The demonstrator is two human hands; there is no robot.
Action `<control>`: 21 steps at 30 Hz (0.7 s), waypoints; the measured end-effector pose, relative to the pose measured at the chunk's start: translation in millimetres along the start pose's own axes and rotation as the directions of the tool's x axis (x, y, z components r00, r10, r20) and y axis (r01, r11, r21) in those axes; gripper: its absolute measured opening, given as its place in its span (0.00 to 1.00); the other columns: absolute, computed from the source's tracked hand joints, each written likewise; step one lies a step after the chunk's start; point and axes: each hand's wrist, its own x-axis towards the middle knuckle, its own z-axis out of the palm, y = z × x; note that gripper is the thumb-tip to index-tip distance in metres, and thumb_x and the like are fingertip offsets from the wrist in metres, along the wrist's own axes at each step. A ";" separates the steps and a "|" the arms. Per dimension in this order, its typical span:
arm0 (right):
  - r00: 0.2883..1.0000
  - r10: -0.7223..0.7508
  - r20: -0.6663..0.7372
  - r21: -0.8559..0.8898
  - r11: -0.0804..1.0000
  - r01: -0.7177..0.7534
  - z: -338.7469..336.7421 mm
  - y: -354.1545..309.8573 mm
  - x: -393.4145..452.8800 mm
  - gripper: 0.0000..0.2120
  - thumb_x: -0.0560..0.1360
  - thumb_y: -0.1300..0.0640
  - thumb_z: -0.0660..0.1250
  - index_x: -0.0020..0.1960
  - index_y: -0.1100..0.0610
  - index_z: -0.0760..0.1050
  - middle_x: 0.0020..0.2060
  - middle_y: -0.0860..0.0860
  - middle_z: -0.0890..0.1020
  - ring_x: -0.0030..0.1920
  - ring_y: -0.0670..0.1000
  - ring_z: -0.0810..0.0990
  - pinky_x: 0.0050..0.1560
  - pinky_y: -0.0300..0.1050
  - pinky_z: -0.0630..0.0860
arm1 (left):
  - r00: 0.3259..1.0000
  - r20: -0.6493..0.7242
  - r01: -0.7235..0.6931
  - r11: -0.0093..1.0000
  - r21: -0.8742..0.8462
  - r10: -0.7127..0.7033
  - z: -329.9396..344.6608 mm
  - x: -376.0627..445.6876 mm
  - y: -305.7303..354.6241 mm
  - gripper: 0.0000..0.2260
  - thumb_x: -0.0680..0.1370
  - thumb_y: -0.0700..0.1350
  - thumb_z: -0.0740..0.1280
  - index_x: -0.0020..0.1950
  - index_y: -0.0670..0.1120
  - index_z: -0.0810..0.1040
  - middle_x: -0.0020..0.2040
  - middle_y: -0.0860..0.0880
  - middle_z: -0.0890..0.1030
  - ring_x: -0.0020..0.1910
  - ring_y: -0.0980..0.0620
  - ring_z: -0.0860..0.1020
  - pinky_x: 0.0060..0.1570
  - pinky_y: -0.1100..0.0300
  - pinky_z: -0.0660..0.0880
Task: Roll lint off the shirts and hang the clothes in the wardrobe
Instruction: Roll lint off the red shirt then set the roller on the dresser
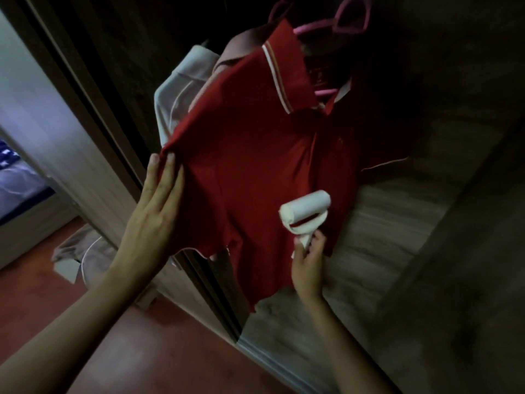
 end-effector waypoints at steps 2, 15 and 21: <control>0.994 -0.060 0.089 -0.067 0.996 0.066 8.4 0.0 -15.1 0.16 0.78 0.56 0.64 0.64 0.55 0.69 0.49 0.46 0.80 0.45 0.41 0.78 0.43 0.28 0.72 | 1.000 0.024 0.011 1.000 0.018 -0.012 0.1 -1.3 3.4 0.57 0.55 0.50 0.79 0.75 0.33 0.54 0.77 0.38 0.49 0.77 0.45 0.40 0.76 0.56 0.40; 0.965 0.234 0.117 -0.458 0.875 -0.156 -7.0 74.1 -57.9 0.17 0.78 0.63 0.61 0.66 0.55 0.67 0.56 0.56 0.80 0.54 0.57 0.81 0.49 0.47 0.76 | 0.998 0.038 0.049 0.999 0.007 -0.049 -8.4 -11.4 17.1 0.55 0.57 0.47 0.80 0.75 0.33 0.54 0.77 0.41 0.48 0.77 0.45 0.41 0.71 0.39 0.53; 0.984 0.121 -0.128 -0.337 0.928 -0.158 -16.0 37.1 -2.3 0.16 0.79 0.60 0.61 0.66 0.60 0.66 0.58 0.60 0.79 0.55 0.60 0.79 0.47 0.43 0.71 | 0.996 0.054 0.068 0.998 0.005 -0.068 -6.6 -15.4 26.0 0.51 0.61 0.47 0.78 0.75 0.34 0.53 0.77 0.39 0.48 0.77 0.44 0.42 0.71 0.40 0.52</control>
